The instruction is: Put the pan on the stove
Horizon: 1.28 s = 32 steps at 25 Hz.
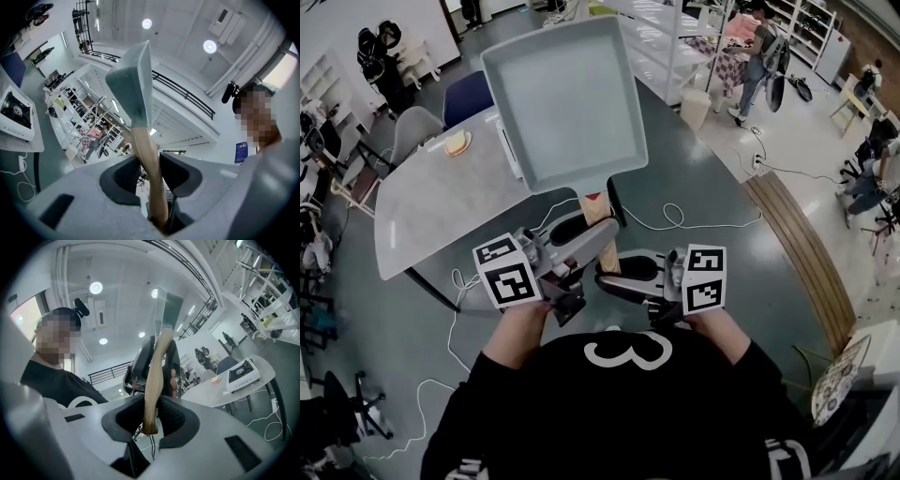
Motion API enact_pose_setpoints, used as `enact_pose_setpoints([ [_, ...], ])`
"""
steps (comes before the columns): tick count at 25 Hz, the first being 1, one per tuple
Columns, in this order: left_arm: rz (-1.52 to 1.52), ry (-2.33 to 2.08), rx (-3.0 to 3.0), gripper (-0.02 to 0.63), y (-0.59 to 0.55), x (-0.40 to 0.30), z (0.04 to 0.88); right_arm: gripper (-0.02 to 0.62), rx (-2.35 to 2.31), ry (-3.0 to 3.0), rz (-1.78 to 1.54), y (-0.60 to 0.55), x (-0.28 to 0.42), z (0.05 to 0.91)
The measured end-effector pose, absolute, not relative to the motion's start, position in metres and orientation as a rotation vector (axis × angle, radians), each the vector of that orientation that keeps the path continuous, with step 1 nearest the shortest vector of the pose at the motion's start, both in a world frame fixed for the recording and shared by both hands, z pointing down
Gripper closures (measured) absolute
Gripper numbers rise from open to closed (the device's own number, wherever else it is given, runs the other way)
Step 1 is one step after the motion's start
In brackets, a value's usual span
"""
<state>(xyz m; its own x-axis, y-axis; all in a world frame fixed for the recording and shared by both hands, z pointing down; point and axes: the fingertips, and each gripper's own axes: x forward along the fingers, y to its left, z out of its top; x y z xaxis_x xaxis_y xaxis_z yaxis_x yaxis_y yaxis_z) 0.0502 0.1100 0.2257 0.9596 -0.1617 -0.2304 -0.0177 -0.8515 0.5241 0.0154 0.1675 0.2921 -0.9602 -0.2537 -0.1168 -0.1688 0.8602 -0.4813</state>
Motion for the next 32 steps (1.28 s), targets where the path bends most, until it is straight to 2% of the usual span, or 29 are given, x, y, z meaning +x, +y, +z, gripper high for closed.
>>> enact_pose_setpoints([
  [17, -0.406, -0.138, 2.521, 0.469, 0.029, 0.005, 0.24, 0.512, -0.327, 2.884, -0.781, 0.091, -0.025, 0.305],
  [32, -0.412, -0.295, 2.429, 0.468, -0.045, 0.005, 0.254, 0.512, -0.159, 2.854, -0.888, 0.027, -0.02, 0.31],
])
